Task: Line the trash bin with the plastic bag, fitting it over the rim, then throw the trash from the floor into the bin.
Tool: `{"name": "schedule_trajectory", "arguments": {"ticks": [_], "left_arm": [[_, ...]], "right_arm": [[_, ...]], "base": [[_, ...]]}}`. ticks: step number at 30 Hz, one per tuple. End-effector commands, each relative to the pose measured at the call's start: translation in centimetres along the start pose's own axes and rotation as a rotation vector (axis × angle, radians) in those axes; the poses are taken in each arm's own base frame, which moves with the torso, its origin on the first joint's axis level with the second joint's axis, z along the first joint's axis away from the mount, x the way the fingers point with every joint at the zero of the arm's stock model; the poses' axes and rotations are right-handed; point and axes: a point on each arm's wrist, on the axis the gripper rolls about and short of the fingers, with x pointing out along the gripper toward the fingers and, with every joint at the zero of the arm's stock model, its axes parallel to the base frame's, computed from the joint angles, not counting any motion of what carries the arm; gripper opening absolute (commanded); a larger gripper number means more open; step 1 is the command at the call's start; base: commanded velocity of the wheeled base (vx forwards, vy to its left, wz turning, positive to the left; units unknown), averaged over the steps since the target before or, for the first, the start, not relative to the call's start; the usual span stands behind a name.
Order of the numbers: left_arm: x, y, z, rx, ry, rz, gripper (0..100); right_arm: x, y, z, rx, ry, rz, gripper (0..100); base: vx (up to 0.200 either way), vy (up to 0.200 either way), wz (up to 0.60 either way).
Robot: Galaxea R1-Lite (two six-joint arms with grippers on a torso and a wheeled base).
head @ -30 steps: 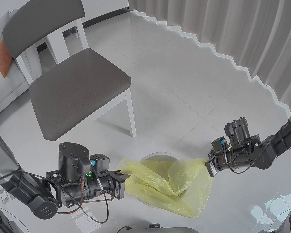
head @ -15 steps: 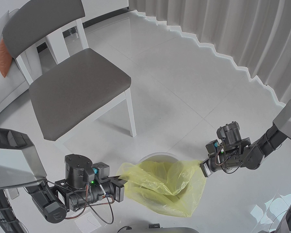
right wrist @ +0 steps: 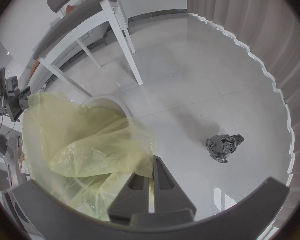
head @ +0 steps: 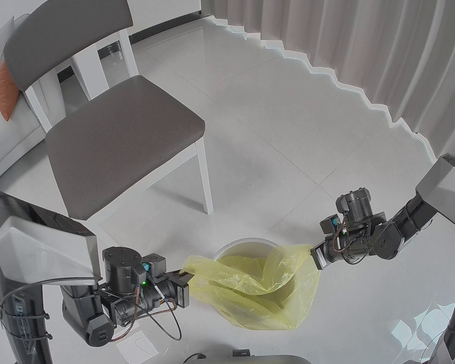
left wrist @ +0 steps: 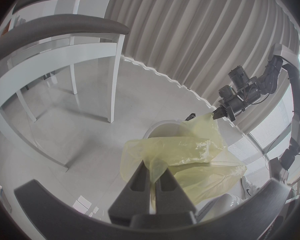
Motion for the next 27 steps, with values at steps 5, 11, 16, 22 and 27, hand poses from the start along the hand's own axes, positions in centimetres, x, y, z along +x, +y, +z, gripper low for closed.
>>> {"name": "schedule_trajectory", "arguments": {"ticks": [5, 11, 16, 22, 27], "left_arm": [[2.7, 1.9, -0.7, -0.018, -0.014, 0.022, 0], [2.7, 2.9, -0.6, -0.028, -0.024, 0.039, 0], [3.1, 3.4, -1.1, -0.033, -0.011, 0.047, 0], [1.5, 3.2, -1.9, -0.009, 0.033, 0.052, 0], [-0.4, 2.7, -1.9, -0.007, 0.043, 0.052, 0]], "right_arm": [[1.2, -0.9, 0.4, 0.015, -0.010, 0.011, 0], [2.7, -0.9, 0.2, 0.012, 0.005, 0.016, 0], [3.2, -0.9, 0.2, 0.014, 0.009, 0.017, 0], [3.1, -0.2, -0.6, 0.000, 0.037, 0.030, 0], [2.0, 0.1, -0.7, -0.001, 0.036, 0.033, 0]], "base": [[0.000, 0.000, 0.00], [0.000, 0.000, 0.00], [0.000, 0.000, 0.00], [0.000, 0.000, 0.00], [0.000, 0.000, 0.00]]}}
